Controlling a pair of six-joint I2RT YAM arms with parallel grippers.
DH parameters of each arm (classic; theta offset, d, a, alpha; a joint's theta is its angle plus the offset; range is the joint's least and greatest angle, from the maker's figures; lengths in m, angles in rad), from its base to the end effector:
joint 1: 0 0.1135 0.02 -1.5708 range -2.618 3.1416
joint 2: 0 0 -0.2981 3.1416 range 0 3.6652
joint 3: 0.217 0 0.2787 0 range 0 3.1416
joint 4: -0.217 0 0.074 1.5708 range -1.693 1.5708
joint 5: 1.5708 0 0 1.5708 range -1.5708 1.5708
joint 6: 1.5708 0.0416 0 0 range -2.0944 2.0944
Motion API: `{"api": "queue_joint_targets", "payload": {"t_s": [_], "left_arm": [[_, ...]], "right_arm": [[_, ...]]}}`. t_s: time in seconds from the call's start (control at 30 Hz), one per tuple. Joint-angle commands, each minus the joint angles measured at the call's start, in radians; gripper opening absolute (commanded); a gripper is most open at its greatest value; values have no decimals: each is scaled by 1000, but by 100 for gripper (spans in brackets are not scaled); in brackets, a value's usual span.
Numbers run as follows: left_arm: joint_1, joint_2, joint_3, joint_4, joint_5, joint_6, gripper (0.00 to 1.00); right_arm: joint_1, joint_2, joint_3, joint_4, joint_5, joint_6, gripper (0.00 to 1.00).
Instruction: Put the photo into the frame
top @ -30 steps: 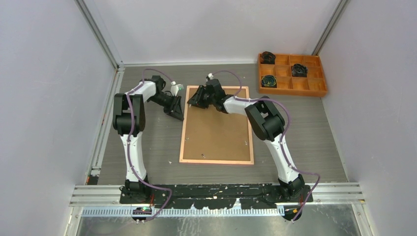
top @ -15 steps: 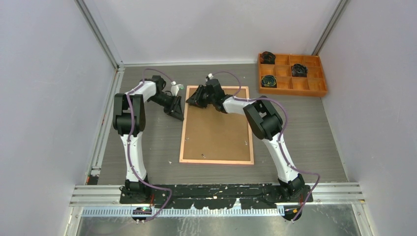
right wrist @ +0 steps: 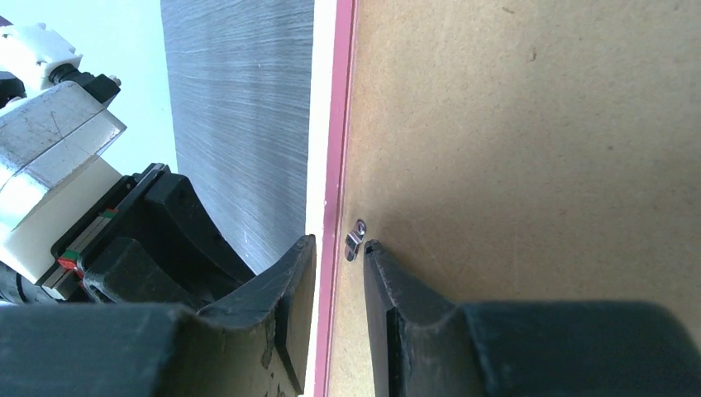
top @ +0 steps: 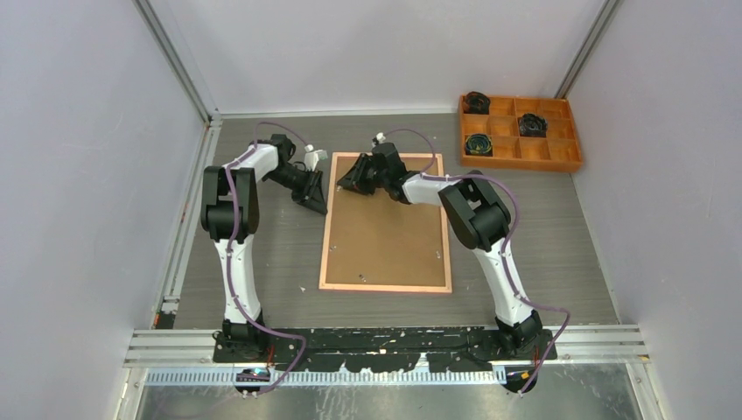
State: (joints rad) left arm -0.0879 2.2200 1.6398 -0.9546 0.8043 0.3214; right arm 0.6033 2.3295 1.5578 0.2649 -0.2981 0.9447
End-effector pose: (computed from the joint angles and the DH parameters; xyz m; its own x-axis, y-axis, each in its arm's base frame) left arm 0.4600 -0.0706 0.1492 -0.9171 0.3008 -0.2616 0.3968 0.6257 -0.6717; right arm 0.4554 0.3286 0.1278 -0.8450 0.3584 -0.3968 -0.1178 0.5990 0.7920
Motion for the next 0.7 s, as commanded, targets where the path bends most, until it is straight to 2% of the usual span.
{"api": "queue_joint_targets", "payload": {"t_s": [0.0,0.13,0.27,0.43,0.57,0.67], "left_arm": [[-12,6,12,41,-65,30,24],[-13,-4,15,46,-34,13,36],[-20,12,28,48,-32,0,39],[-28,39,50,33,-61,-8,36],[-36,58,72,18,-107,-21,26],[-36,73,89,1,-116,-32,23]], "right_arm": [[-5,-47,-23,-6,11,-16,34],[-4,-27,-9,-6,-1,-4,34],[9,-12,14,-22,-7,-4,34],[16,-7,15,-24,-2,2,33],[21,-1,17,-15,-5,19,33],[29,4,24,-13,-7,28,33]]}}
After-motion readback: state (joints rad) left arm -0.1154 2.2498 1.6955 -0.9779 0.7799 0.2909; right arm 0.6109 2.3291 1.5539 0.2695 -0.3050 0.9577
